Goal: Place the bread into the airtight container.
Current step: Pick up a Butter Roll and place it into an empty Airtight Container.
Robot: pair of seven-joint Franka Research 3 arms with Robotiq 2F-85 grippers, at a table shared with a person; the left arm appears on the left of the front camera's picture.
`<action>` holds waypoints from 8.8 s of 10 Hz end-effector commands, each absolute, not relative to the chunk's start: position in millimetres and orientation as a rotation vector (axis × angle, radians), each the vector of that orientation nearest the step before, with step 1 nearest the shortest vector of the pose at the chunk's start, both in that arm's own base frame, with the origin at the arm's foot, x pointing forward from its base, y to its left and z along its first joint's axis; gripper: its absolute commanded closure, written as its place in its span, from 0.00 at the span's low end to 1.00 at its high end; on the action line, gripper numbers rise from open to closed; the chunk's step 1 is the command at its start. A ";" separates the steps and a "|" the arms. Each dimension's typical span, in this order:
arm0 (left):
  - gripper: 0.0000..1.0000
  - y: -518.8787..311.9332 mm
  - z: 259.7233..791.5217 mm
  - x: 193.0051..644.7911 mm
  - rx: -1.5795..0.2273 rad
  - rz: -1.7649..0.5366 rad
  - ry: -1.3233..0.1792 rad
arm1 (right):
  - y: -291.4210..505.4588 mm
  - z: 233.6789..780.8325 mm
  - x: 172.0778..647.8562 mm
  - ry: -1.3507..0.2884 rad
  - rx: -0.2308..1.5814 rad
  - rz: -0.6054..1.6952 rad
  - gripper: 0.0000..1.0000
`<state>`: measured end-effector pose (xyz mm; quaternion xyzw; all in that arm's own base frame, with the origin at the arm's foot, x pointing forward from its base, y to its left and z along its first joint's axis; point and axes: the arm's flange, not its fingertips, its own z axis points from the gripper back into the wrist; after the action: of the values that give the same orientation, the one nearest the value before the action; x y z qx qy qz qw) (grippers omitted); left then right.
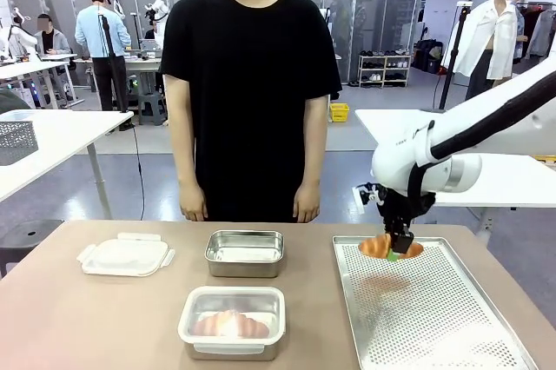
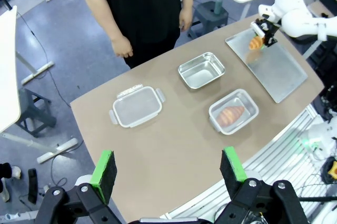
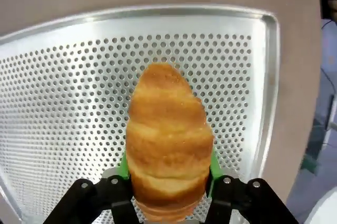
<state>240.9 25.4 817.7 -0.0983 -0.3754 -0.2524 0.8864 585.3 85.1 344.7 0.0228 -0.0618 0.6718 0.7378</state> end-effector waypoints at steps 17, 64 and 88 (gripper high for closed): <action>0.00 24.8 818.6 240.7 -0.208 -0.530 -0.782 | 424.7 380.1 588.1 -0.148 0.006 1.506 0.41; 0.00 24.8 818.6 240.7 -0.208 -0.530 -0.782 | 9.6 790.4 211.0 -0.708 -0.051 0.632 0.00; 0.00 24.8 818.6 240.7 -0.208 -0.530 -0.782 | 23.0 825.9 235.4 -0.589 0.067 0.734 0.00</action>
<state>240.9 25.5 817.8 -0.0981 -0.3756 -0.2521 0.8864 236.0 23.2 825.5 0.0394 -0.2803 0.3552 0.8909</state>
